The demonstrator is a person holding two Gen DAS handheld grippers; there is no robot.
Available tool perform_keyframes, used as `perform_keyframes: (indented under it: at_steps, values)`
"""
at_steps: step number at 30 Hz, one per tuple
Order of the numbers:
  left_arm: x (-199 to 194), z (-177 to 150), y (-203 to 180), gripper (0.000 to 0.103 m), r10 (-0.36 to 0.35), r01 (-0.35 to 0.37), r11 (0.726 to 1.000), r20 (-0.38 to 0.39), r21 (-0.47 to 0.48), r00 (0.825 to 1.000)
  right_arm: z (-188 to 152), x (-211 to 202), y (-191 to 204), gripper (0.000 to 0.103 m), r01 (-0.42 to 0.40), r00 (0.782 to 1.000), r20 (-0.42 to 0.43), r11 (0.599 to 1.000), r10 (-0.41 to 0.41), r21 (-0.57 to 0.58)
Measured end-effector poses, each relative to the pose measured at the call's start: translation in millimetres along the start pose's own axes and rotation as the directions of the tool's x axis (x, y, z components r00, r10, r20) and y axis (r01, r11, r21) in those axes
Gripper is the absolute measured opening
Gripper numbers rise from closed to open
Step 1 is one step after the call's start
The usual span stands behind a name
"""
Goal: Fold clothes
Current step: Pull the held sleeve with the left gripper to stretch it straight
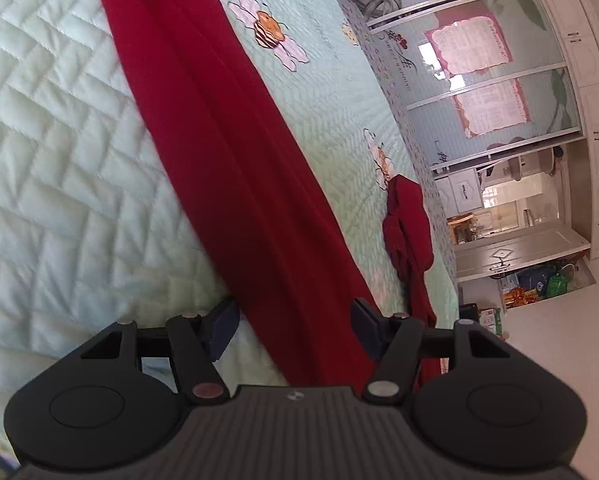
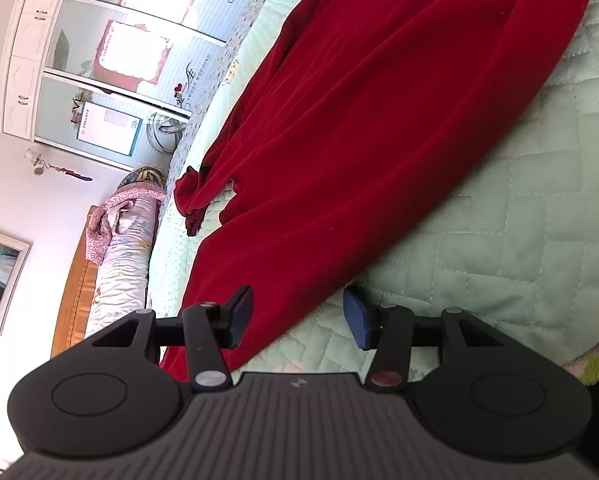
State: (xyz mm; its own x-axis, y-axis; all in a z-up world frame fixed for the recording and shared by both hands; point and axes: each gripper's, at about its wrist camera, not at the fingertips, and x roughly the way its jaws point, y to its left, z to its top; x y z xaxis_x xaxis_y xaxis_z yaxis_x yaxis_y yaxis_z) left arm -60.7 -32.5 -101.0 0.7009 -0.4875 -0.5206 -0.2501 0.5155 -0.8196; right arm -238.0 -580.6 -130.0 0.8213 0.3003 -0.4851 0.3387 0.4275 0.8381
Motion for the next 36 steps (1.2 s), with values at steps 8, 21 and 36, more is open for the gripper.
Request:
perform_keyframes:
  at_steps: [8,21,36]
  values:
    - [-6,-4,20,0.056,-0.090,0.091,0.993,0.015,-0.069,0.996,-1,-4,2,0.052,0.000,1.000,0.003,0.999,0.000,-0.037]
    - [-7,-6,44,0.006,-0.101,0.102,0.991,0.018,-0.086,0.995,-7,-8,7,0.053,0.034,0.999,0.005,0.997,-0.034,-0.062]
    - [-4,-4,45,0.011,-0.135,0.137,0.981,0.024,-0.136,0.991,-10,-8,11,0.056,0.049,0.999,0.007,0.994,-0.049,-0.094]
